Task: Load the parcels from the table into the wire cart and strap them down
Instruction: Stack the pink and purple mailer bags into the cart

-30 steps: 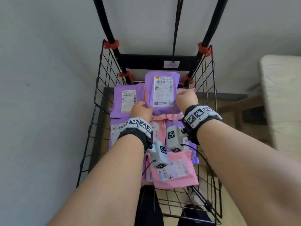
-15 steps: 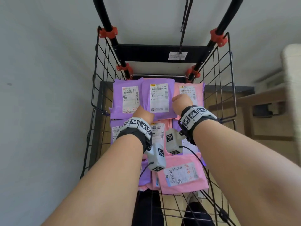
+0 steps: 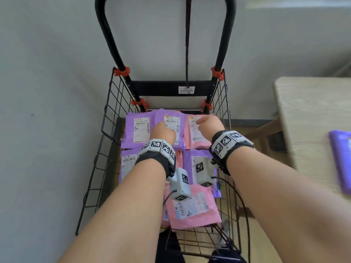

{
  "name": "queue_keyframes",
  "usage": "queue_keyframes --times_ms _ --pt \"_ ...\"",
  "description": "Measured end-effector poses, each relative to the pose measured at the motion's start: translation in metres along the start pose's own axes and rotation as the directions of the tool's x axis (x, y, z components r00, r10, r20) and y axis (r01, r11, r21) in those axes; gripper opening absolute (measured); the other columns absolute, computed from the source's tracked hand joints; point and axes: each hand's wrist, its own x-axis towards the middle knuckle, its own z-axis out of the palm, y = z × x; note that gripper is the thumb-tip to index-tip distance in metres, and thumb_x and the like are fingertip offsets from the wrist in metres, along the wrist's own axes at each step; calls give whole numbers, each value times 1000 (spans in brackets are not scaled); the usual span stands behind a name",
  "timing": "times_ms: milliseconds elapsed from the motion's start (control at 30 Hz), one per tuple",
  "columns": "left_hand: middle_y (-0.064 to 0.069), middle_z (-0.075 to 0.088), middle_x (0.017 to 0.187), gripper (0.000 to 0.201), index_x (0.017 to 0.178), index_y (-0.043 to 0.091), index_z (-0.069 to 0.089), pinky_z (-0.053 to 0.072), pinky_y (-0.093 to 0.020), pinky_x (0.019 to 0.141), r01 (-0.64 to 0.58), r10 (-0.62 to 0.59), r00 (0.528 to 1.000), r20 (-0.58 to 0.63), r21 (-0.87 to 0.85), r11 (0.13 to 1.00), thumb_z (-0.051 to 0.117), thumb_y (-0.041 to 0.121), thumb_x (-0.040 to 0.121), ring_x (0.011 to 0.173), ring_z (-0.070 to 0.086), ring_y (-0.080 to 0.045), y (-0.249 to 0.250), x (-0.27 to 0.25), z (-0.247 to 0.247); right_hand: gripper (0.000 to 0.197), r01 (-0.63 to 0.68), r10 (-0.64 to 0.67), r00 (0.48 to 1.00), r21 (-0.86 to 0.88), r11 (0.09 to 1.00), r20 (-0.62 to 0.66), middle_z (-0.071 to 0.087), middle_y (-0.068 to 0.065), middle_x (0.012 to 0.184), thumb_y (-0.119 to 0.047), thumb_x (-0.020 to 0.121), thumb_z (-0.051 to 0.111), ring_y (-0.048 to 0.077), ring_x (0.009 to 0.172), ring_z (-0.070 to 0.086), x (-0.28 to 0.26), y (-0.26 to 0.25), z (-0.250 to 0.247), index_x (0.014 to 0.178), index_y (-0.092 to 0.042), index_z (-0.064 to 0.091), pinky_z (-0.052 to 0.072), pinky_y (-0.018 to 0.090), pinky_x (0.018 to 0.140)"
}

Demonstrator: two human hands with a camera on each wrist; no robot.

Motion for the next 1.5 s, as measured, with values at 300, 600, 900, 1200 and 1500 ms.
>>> queue_keyframes --times_ms 300,600,900,1200,1500 --pt "-6 48 143 50 143 17 42 47 -34 94 -152 147 987 -57 -83 985 40 10 94 118 56 -30 98 -105 64 28 80 -68 985 70 994 -159 70 5 104 -6 88 50 24 98 64 -57 84 -116 100 -17 72 51 30 88" --pt "-3 48 143 48 142 19 42 42 -29 94 -319 320 947 45 -14 948 44 19 94 123 52 -24 194 -179 169 34 -44 102 951 197 979 -293 67 8 109 -6 88 50 23 97 61 -89 206 -219 118 -14 63 43 24 79" --pt "-7 50 140 50 141 20 44 40 -28 96 -366 348 914 210 55 929 45 15 91 123 52 -25 238 -210 249 53 -214 294 856 227 950 -424 57 11 132 -14 85 52 31 121 52 -108 310 -277 138 -20 48 42 35 102" --pt "-14 55 133 39 129 10 52 41 -31 94 -421 345 858 381 134 897 48 14 90 120 53 -31 257 -227 312 50 -298 396 818 282 912 -418 59 14 129 -15 82 57 31 121 53 -108 375 -291 132 -15 53 42 35 101" --pt "-13 64 117 33 117 12 59 46 -34 89 -380 286 861 421 157 912 49 15 86 108 60 -33 242 -224 333 33 -372 419 845 198 907 -333 66 14 112 -14 78 59 33 104 61 -99 380 -279 110 -9 63 49 33 85"
